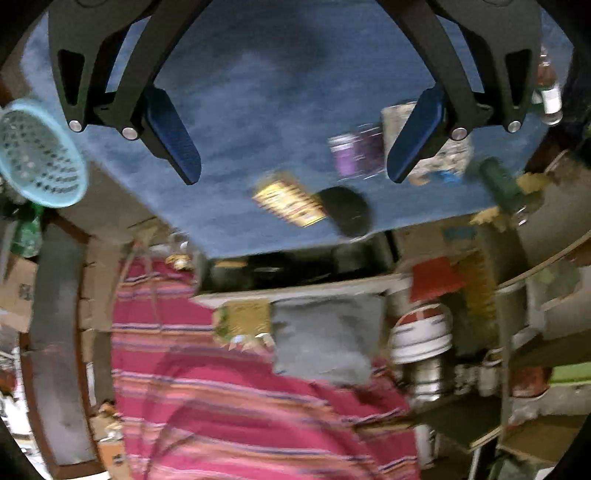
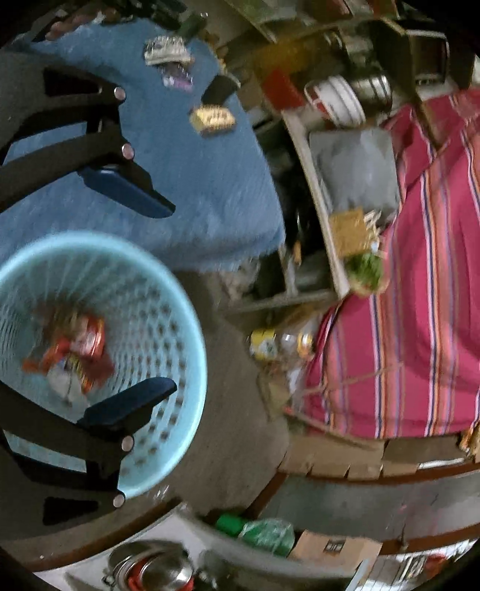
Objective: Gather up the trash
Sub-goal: 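Move both open tools back over the table, then grasp the black-and-white snack bag with the left tool, then grasp the blue plastic bag with the right tool while the left tool holds the snack bag, then carry both bags over the basket with the left and right tools, then open both tools to drop the bags into the basket, then grasp the brown paper scrap with the left tool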
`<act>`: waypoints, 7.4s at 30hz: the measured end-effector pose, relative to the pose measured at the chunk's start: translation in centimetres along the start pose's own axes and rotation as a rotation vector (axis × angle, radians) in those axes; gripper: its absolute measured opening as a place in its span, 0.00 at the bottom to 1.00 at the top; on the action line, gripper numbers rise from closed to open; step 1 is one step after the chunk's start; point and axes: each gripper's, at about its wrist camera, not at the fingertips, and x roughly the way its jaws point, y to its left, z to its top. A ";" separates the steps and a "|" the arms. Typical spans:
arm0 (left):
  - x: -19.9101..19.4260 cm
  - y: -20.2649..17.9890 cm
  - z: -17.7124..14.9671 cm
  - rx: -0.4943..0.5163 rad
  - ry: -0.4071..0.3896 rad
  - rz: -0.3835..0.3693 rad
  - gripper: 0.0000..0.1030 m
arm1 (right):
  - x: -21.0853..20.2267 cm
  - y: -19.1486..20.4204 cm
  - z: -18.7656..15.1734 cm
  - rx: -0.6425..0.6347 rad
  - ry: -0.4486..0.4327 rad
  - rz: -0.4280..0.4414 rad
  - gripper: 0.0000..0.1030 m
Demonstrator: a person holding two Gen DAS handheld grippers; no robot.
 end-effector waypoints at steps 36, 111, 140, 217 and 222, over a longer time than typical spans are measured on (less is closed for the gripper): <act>12.0 15.7 -4.6 -0.123 0.296 0.033 0.73 | 10.3 24.3 -2.1 -0.155 0.121 0.201 0.96; -2.6 31.8 -3.3 -0.317 -0.013 0.210 0.17 | 6.7 25.5 -0.5 -0.242 0.020 0.133 0.24; -1.9 4.1 2.9 -0.067 -0.020 -0.124 0.17 | -2.3 5.9 0.1 -0.082 -0.063 -0.026 0.24; -0.9 6.8 0.6 -0.167 0.049 0.042 0.95 | 2.9 12.0 -1.5 -0.050 0.026 -0.061 0.93; -0.1 10.1 -0.6 -0.148 0.070 0.110 0.95 | 4.3 15.9 -1.8 -0.139 0.021 -0.084 0.94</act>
